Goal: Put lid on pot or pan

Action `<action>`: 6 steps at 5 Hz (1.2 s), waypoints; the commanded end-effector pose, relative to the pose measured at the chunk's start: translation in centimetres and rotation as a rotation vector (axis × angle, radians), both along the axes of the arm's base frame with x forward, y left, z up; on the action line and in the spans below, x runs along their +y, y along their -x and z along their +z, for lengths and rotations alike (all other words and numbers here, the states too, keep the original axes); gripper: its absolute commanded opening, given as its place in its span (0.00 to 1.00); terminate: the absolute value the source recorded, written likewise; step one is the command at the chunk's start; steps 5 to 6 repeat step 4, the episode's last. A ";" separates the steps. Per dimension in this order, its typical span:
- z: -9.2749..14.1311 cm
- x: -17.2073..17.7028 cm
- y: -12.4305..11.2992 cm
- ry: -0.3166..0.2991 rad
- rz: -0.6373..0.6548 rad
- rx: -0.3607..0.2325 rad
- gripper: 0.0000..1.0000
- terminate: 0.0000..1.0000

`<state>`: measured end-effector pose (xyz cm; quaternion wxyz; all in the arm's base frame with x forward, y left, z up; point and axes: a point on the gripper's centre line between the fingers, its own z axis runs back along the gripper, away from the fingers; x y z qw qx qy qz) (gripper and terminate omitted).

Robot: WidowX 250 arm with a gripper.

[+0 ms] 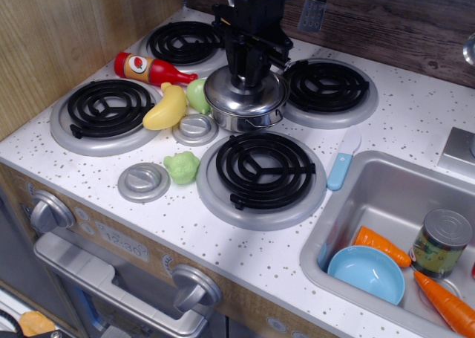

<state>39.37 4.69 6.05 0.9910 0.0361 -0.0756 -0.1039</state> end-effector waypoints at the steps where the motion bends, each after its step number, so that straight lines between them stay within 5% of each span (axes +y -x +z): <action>1: 0.9 0.8 -0.6 -0.004 -0.050 -0.062 1.00 0.00; 3: 0.9 0.8 -0.6 -0.004 -0.050 -0.062 1.00 0.00; 4: 0.9 0.8 -0.6 -0.004 -0.050 -0.062 1.00 1.00; 6: 0.9 0.8 -0.6 -0.004 -0.050 -0.062 1.00 1.00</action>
